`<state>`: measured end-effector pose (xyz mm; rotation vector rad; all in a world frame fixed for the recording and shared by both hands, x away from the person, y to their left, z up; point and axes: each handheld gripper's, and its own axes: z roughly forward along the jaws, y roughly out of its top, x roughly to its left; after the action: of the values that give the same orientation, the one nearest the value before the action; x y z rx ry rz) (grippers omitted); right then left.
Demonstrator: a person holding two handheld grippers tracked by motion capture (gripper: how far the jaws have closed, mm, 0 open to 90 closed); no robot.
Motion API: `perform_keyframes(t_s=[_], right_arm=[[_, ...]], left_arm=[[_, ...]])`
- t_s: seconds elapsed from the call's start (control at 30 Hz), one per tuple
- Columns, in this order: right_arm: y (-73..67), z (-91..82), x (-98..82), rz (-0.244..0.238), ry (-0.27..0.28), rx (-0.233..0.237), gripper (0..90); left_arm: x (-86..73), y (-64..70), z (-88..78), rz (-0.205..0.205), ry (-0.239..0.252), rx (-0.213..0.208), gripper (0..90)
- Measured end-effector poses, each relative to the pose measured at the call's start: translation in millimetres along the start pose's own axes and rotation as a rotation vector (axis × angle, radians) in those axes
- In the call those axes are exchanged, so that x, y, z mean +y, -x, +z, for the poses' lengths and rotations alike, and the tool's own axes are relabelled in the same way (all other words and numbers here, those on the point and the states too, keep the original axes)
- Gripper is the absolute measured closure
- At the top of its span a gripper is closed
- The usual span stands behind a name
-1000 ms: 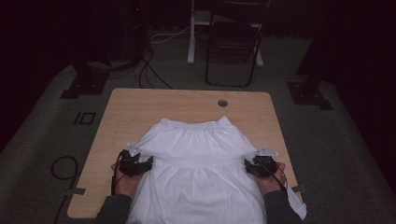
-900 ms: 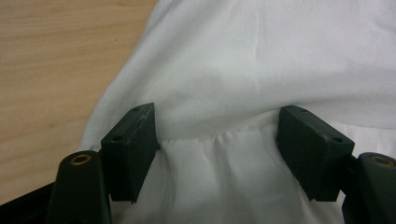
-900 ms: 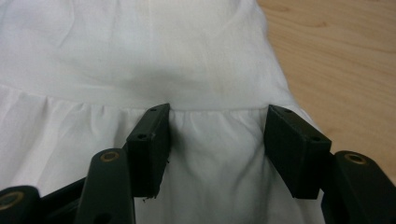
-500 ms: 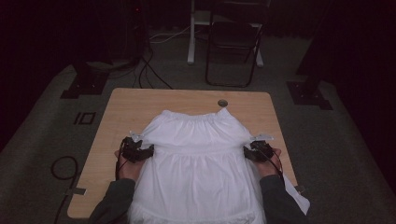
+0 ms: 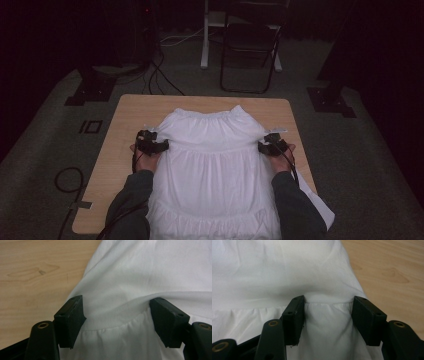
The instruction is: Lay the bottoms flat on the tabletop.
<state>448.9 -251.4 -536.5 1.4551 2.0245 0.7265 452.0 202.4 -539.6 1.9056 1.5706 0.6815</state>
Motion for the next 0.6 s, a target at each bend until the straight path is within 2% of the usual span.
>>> perform_keyframes(t_s=[0.07, 0.2, 0.33, 0.47, 0.6], right_arm=[[0.8, 5.3, 6.0, 0.014, -0.006, -0.008, 43.4], [2.4, 13.2, 15.8, 0.027, -0.019, -0.015, 43.4], [3.4, 16.0, 19.9, 0.029, -0.028, -0.016, 43.1], [4.6, 12.9, 18.2, 0.028, -0.026, 0.005, 41.0], [7.3, 5.7, 16.5, 0.038, -0.014, 0.016, 38.6]], left_arm=[[6.6, 1.1, 4.2, -0.009, -0.014, 0.021, 29.7], [15.7, 7.0, 8.0, 0.005, -0.042, 0.069, 29.8], [15.4, 6.8, 7.2, -0.016, -0.048, 0.050, 31.4], [11.7, 4.6, 2.9, -0.004, -0.039, 0.024, 31.8], [10.1, 3.1, -9.7, -0.002, -0.005, 0.004, 33.1]])
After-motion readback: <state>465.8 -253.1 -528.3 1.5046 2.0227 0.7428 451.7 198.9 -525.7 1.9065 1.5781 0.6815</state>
